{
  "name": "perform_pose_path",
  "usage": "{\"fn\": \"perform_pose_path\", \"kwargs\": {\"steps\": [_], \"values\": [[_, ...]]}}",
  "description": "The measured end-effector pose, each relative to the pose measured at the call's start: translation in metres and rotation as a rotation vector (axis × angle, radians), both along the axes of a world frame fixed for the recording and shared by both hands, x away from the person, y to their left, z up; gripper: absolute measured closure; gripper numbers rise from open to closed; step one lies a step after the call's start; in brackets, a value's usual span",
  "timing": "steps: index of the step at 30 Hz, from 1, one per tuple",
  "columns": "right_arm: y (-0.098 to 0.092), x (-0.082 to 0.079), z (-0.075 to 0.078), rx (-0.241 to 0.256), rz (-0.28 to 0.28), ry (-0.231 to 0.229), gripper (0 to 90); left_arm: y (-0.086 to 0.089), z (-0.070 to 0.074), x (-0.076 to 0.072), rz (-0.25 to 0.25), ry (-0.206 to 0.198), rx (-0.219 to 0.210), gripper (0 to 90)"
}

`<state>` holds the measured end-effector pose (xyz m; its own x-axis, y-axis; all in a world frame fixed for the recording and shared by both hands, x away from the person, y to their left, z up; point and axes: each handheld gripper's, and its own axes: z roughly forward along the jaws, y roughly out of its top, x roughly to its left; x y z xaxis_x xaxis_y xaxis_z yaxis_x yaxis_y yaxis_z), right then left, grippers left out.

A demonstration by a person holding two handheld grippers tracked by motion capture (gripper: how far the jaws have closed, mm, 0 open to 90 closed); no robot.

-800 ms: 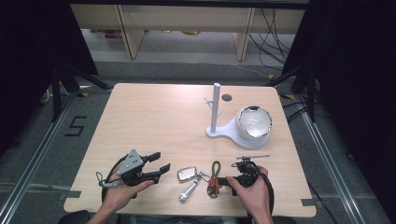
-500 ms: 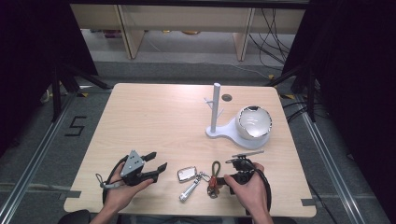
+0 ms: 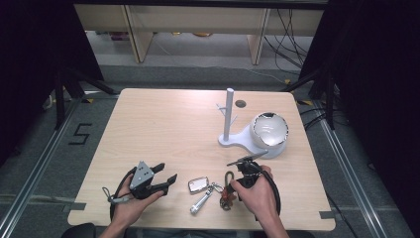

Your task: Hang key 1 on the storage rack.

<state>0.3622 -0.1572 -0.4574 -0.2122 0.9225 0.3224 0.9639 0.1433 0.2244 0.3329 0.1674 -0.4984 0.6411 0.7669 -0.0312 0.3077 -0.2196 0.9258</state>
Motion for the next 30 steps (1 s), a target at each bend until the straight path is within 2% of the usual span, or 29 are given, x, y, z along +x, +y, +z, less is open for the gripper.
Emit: {"fn": "perform_pose_path", "kwargs": {"steps": [2,3,5,6,7,8,9,11,13,15,19,20,23,26,27,28,29,30], "values": [[0.001,0.002,-0.001,-0.005,0.020,-0.005,56.8,-0.001,-0.001,0.000,-0.006,0.004,-0.006,38.0],[0.002,0.004,-0.002,0.003,0.026,0.014,56.8,-0.001,-0.001,0.000,-0.004,0.006,-0.006,38.0],[0.003,0.005,-0.002,0.001,0.027,0.018,56.9,0.000,-0.001,-0.001,0.000,0.012,0.000,38.0],[0.004,0.006,-0.003,-0.016,0.019,0.027,57.1,0.000,-0.001,-0.001,-0.003,0.020,0.000,38.0],[0.004,0.007,-0.005,-0.015,0.031,0.012,57.1,0.001,-0.002,-0.001,-0.002,0.022,-0.004,38.0],[0.006,0.007,-0.004,-0.019,0.020,0.039,57.1,0.001,-0.002,-0.001,-0.001,0.024,-0.002,38.0],[0.007,0.007,-0.003,-0.024,0.014,0.046,57.1,0.001,-0.002,-0.001,-0.002,0.026,-0.002,38.0],[0.009,0.006,-0.004,-0.029,0.014,0.040,57.1,0.001,-0.002,-0.001,-0.002,0.027,-0.004,38.0],[0.013,0.007,-0.003,-0.016,0.029,0.052,56.9,0.001,-0.002,-0.001,-0.006,0.027,0.003,38.0],[0.017,0.009,-0.005,-0.025,0.030,0.059,57.0,0.001,-0.002,-0.001,-0.008,0.030,-0.002,38.0],[0.021,0.012,-0.009,-0.070,0.011,0.066,57.1,0.000,-0.003,-0.001,-0.014,0.034,-0.003,37.9],[0.023,0.012,-0.009,-0.078,0.010,0.079,57.1,-0.001,-0.004,-0.001,-0.018,0.042,-0.019,37.9],[0.027,0.011,-0.011,-0.103,0.017,0.070,56.4,-0.001,-0.004,-0.001,-0.016,0.045,-0.026,37.9],[0.031,0.011,-0.011,-0.122,0.007,0.072,55.5,0.000,-0.003,-0.002,-0.019,0.036,-0.006,37.8],[0.031,0.011,-0.012,-0.135,0.038,0.070,55.1,0.000,-0.003,-0.002,-0.019,0.037,-0.006,37.8],[0.034,0.011,-0.012,-0.136,0.016,0.085,54.5,0.000,-0.004,-0.002,-0.019,0.038,-0.006,37.9],[0.035,0.010,-0.015,-0.139,0.014,0.062,54.0,0.000,-0.004,-0.002,-0.020,0.043,-0.008,37.8],[0.037,0.011,-0.014,-0.152,0.023,0.089,53.7,0.000,-0.004,-0.001,-0.025,0.042,-0.012,37.8]]}}
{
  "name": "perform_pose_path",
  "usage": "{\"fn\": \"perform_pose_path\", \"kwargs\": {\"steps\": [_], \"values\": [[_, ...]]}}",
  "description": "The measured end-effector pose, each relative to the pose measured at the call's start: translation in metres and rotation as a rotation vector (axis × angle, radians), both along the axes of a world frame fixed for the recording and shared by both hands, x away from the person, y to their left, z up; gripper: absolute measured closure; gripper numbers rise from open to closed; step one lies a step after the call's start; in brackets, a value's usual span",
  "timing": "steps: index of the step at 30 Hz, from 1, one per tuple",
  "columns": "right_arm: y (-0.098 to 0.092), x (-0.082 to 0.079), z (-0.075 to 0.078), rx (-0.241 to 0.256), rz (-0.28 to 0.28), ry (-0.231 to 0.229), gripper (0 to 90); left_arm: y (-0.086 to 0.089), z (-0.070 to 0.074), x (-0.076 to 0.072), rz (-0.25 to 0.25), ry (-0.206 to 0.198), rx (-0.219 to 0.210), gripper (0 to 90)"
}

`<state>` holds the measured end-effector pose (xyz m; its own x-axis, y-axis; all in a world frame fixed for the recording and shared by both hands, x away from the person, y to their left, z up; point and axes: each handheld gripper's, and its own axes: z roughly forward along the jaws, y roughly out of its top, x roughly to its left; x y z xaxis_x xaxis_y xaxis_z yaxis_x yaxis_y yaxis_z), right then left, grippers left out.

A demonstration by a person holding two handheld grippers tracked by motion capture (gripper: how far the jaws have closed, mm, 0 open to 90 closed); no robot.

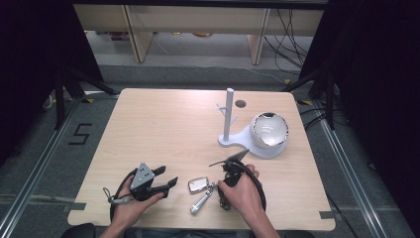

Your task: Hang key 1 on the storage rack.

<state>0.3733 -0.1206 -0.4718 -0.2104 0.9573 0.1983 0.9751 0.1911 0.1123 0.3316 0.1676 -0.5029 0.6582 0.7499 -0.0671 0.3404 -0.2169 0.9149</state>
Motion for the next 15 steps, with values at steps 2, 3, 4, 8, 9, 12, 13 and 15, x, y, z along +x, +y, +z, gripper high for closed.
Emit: {"fn": "perform_pose_path", "kwargs": {"steps": [2,3,4,8,9,12,13,15], "values": [[0.0023,-0.0003,-0.0004,-0.018,0.004,-0.007,53.5,-0.0003,-0.0003,0.0000,-0.002,0.001,0.000,37.7],[0.0035,-0.0011,-0.0005,-0.026,0.001,-0.033,53.5,-0.0003,-0.0004,0.0000,-0.002,0.001,-0.001,37.6],[0.0032,-0.0003,-0.0010,-0.049,0.015,-0.026,53.6,-0.0003,-0.0005,0.0001,-0.003,0.001,-0.001,37.6],[0.0050,-0.0009,-0.0018,-0.054,0.033,-0.010,57.3,0.0001,-0.0010,0.0001,-0.003,0.003,-0.005,37.6],[0.0034,-0.0006,-0.0018,-0.037,0.045,-0.003,58.6,0.0001,-0.0011,0.0001,-0.003,0.003,-0.005,37.6],[0.0008,-0.0009,-0.0007,-0.058,0.061,-0.011,60.4,0.0002,-0.0011,0.0001,-0.003,0.002,-0.006,37.6],[-0.0005,-0.0006,-0.0015,-0.067,0.053,-0.012,60.7,0.0003,-0.0013,0.0003,-0.003,0.002,-0.006,37.6],[-0.0036,0.0000,-0.0014,-0.022,0.058,0.000,61.1,0.0003,-0.0014,0.0003,-0.002,0.001,-0.006,37.6]]}}
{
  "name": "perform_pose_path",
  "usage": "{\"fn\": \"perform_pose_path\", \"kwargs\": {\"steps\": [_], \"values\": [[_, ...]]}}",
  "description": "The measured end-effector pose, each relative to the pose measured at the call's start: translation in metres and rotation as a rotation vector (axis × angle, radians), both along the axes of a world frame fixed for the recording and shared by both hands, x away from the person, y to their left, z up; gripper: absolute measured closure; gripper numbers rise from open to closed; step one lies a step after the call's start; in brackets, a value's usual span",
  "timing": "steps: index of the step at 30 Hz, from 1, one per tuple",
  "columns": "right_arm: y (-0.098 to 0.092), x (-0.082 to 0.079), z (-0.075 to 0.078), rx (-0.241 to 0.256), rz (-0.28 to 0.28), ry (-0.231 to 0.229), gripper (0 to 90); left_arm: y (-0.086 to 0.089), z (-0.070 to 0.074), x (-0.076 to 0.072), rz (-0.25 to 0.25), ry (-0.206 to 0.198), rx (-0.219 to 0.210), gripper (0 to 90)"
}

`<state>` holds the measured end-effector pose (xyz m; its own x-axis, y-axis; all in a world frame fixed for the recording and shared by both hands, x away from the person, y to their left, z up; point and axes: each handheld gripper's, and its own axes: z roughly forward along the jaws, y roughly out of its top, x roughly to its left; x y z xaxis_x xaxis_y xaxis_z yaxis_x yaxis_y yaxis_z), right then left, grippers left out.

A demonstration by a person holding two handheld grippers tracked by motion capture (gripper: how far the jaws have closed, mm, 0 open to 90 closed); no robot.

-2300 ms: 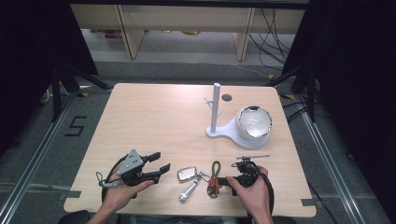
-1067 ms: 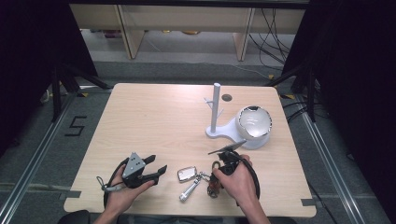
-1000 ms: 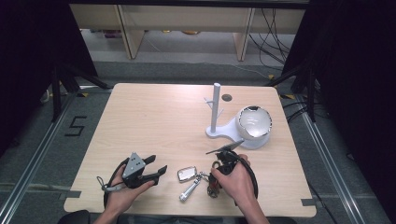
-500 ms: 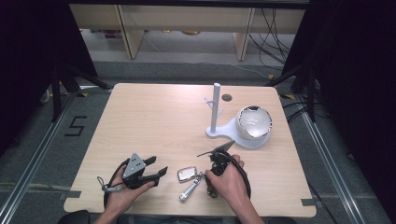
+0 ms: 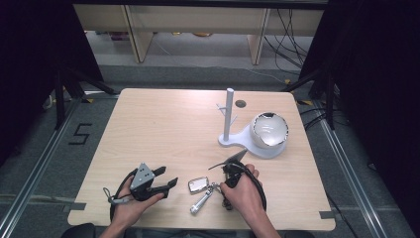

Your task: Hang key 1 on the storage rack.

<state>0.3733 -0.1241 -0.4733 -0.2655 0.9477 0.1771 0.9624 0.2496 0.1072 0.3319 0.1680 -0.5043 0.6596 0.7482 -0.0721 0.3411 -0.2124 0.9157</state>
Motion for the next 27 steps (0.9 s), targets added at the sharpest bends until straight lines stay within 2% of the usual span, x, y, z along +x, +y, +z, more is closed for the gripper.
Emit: {"fn": "perform_pose_path", "kwargs": {"steps": [2,4,6,8,11,12,13,17,19,20,21,23,24,27], "values": [[-0.0025,0.0000,-0.0006,-0.012,-0.010,-0.016,62.4,0.0006,0.0002,-0.0003,0.002,0.003,0.010,37.6],[-0.0074,0.0000,-0.0005,-0.013,-0.010,-0.019,69.7,0.0010,0.0000,-0.0002,0.003,0.003,0.011,37.6],[-0.0070,-0.0004,-0.0004,-0.008,-0.036,-0.013,67.5,0.0009,-0.0002,-0.0001,0.004,0.004,0.010,37.6],[-0.0073,-0.0006,-0.0007,-0.007,-0.037,-0.021,67.5,0.0010,-0.0002,-0.0001,0.003,0.003,0.012,37.6],[-0.0076,0.0002,-0.0006,-0.006,-0.010,-0.030,69.0,0.0010,-0.0004,-0.0004,0.001,0.006,0.014,37.6],[-0.0068,-0.0004,-0.0007,-0.006,-0.018,-0.038,69.2,0.0010,-0.0005,-0.0004,0.001,0.006,0.012,37.6],[-0.0082,0.0002,-0.0006,-0.008,0.001,-0.023,69.6,0.0012,-0.0006,-0.0004,0.002,0.005,0.012,37.6],[-0.0082,-0.0003,-0.0001,0.006,0.007,-0.021,70.4,0.0017,-0.0007,-0.0002,0.003,0.003,0.010,37.8],[-0.0083,-0.0017,0.0024,0.031,0.007,-0.030,79.4,0.0020,-0.0009,-0.0003,0.004,0.002,0.011,37.8],[-0.0087,-0.0026,0.0029,0.045,0.011,-0.064,79.5,0.0021,-0.0011,-0.0003,0.005,0.003,0.012,37.8],[-0.0098,-0.0023,0.0044,0.036,0.029,-0.066,79.6,0.0021,-0.0011,-0.0004,0.005,0.003,0.012,37.9],[-0.0094,-0.0030,0.0056,0.037,0.016,-0.068,79.6,0.0022,-0.0011,-0.0004,0.003,0.002,0.015,37.9],[-0.0093,-0.0039,0.0035,0.052,0.000,-0.087,79.7,0.0023,-0.0011,-0.0005,0.002,0.001,0.016,37.9],[-0.0121,-0.0044,0.0047,0.048,0.009,-0.079,79.8,0.0025,-0.0014,-0.0004,0.004,0.001,0.014,37.9]]}}
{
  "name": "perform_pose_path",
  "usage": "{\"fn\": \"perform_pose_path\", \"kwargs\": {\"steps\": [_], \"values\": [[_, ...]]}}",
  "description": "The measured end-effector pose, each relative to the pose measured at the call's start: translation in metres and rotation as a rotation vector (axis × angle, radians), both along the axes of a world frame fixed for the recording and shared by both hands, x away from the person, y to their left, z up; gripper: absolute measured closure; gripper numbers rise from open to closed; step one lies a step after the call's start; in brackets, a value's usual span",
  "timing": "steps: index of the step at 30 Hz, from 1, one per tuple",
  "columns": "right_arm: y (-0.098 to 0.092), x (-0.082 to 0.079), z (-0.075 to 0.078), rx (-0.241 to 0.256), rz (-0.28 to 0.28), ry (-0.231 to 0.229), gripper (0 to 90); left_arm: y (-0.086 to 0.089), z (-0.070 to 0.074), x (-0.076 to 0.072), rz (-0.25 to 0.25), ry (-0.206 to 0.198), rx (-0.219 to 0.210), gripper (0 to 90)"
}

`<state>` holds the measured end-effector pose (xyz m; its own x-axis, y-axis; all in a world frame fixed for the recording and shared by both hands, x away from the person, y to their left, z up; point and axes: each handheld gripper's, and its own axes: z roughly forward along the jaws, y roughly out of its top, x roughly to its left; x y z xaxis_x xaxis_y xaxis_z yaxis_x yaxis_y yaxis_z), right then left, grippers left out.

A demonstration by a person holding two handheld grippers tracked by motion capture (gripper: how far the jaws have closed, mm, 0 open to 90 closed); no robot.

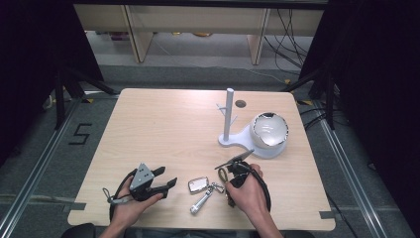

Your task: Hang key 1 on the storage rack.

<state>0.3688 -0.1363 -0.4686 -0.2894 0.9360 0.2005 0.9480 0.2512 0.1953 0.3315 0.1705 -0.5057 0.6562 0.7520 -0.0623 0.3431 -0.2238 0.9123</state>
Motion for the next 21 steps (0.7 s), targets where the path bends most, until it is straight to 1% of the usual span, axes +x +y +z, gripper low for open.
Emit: {"fn": "perform_pose_path", "kwargs": {"steps": [1,2,3,4,5,7,8,10,13,14,15,16,17,18,19,20,21], "values": [[0.000,0.000,0.001,0.009,0.003,0.004,79.8,0.000,0.000,0.000,0.002,0.000,0.000,38.0],[-0.001,-0.001,0.002,0.020,0.004,-0.008,79.8,0.000,0.000,0.000,0.001,-0.001,0.001,38.0],[-0.001,-0.002,0.005,0.019,-0.013,-0.020,79.9,0.000,0.000,0.000,0.001,-0.003,0.001,38.1],[-0.003,-0.002,0.007,0.028,0.004,-0.042,79.8,0.000,0.000,0.000,0.002,-0.006,0.001,38.1],[-0.002,-0.004,0.012,0.038,-0.023,-0.054,79.8,0.000,0.000,0.000,0.001,-0.008,0.002,38.2],[-0.004,-0.005,0.018,0.053,-0.028,-0.103,79.8,0.000,0.000,0.000,-0.004,-0.011,-0.003,38.2],[-0.005,-0.005,0.022,0.062,-0.034,-0.133,79.8,0.000,0.000,0.000,0.000,-0.009,0.004,38.2],[-0.006,-0.005,0.029,0.075,-0.034,-0.187,79.8,0.000,0.000,-0.001,0.004,-0.001,-0.005,38.2],[-0.006,-0.005,0.037,0.102,-0.047,-0.240,79.8,-0.001,-0.001,-0.001,0.005,0.000,-0.005,38.1],[-0.006,-0.005,0.040,0.107,-0.059,-0.256,79.8,-0.001,-0.001,-0.001,0.005,-0.001,-0.006,38.2],[-0.007,-0.005,0.042,0.144,-0.050,-0.275,79.8,0.000,-0.001,-0.001,0.005,-0.001,-0.005,38.1],[-0.009,-0.004,0.042,0.155,-0.026,-0.307,79.8,0.000,-0.001,0.000,0.000,-0.010,0.003,38.1],[-0.008,-0.004,0.045,0.163,-0.033,-0.325,79.8,0.000,-0.001,0.000,0.001,-0.009,0.002,38.1],[-0.009,-0.004,0.046,0.169,-0.017,-0.341,79.8,0.000,-0.001,0.000,0.001,-0.009,0.002,38.1],[-0.009,-0.004,0.049,0.177,-0.015,-0.346,79.8,0.000,-0.001,0.000,0.001,-0.009,0.003,38.1],[-0.010,-0.005,0.051,0.183,-0.005,-0.381,79.8,0.000,-0.001,0.000,0.000,-0.009,0.003,38.1],[-0.010,-0.004,0.053,0.187,-0.003,-0.398,79.8,0.000,-0.001,-0.001,0.001,-0.009,0.003,38.1]]}}
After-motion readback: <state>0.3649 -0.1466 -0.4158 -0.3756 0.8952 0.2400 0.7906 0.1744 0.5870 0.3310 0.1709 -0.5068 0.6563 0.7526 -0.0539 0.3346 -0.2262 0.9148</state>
